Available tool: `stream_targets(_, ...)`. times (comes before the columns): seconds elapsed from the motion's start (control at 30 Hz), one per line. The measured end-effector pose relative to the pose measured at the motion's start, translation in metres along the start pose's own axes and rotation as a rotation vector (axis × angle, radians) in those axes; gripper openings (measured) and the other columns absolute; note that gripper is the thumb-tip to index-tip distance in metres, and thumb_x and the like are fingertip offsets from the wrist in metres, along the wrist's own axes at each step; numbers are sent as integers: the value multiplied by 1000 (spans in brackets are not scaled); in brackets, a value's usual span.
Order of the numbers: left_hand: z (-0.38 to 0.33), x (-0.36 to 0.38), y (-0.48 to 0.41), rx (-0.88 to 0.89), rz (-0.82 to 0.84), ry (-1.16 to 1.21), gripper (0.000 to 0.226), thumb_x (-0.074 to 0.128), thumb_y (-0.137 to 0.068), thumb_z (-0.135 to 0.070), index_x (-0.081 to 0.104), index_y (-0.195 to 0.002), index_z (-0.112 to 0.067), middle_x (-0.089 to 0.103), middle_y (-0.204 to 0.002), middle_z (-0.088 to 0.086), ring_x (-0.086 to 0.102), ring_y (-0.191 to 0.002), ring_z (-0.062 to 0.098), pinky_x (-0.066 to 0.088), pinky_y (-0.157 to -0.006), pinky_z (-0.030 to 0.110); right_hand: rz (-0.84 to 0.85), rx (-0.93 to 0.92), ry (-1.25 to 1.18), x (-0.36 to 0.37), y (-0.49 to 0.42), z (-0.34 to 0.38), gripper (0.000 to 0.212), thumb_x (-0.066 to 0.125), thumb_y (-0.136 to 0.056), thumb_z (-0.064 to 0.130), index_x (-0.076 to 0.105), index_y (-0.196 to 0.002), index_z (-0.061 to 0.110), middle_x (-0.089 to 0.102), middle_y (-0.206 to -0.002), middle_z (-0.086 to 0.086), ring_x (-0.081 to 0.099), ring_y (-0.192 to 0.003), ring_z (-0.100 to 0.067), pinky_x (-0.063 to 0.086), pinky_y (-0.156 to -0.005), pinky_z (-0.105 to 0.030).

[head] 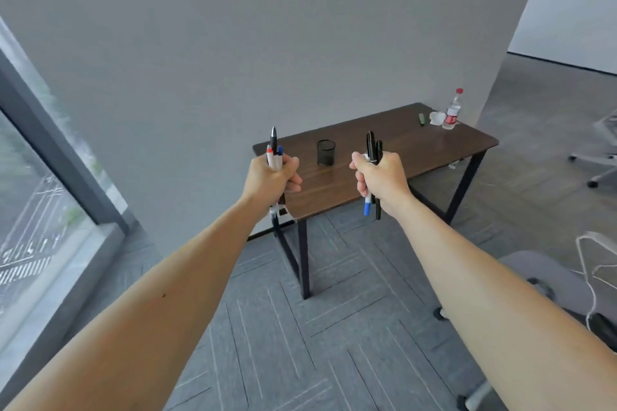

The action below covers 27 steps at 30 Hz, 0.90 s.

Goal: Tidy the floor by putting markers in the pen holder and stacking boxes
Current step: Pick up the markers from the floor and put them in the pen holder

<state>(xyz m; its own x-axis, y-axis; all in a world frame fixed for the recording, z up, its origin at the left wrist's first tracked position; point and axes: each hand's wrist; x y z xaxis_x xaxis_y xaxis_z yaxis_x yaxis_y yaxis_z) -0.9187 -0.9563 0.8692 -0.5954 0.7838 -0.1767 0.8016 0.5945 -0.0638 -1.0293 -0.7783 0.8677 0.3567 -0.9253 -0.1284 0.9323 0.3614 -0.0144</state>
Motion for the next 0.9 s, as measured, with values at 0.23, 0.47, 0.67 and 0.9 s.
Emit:
stream_targets(0.23,7,67,-172,-34,-27,10,18,64,-95,-21,65,-80,-12,73,-66,5,71,-60,21,61,-73,36,-32,57,2,-19,-175,-18,26,60,-95,25,67,-79,6,56,-56,-3,51,-44,-15,44,-46,-27)
stream_targets(0.47,52,108,-324,-84,-20,20,17,63,-96,-21,67,-83,-11,73,-66,5,73,-63,23,61,-83,47,-50,96,33,1,-326,-53,25,59,-96,28,67,-81,9,56,-57,-3,52,-45,-13,46,-48,-27)
stream_targets(0.67,110,133,-469,-156,-24,57,19,60,-98,-21,65,-83,-11,71,-66,6,71,-57,18,60,-74,41,-80,176,8,40,-468,-93,23,59,-96,28,65,-85,10,50,-57,-1,44,-42,-11,41,-44,-25)
stream_targets(0.9,173,159,-591,-272,-32,43,30,59,-97,-28,63,-75,-8,67,-58,2,67,-63,21,60,-78,42,-118,340,-173,96,-593,-142,27,60,-95,34,60,-83,9,44,-53,4,36,-40,-7,32,-41,-22)
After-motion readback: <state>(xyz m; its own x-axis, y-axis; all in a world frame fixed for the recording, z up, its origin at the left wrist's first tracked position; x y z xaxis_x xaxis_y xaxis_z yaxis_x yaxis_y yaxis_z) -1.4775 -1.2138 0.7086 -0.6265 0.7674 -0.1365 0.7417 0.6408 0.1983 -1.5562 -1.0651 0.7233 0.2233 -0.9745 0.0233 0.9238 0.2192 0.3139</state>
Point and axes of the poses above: each hand's wrist, its own y-axis away from the middle knuckle, its own x-axis out of the palm, z = x × y
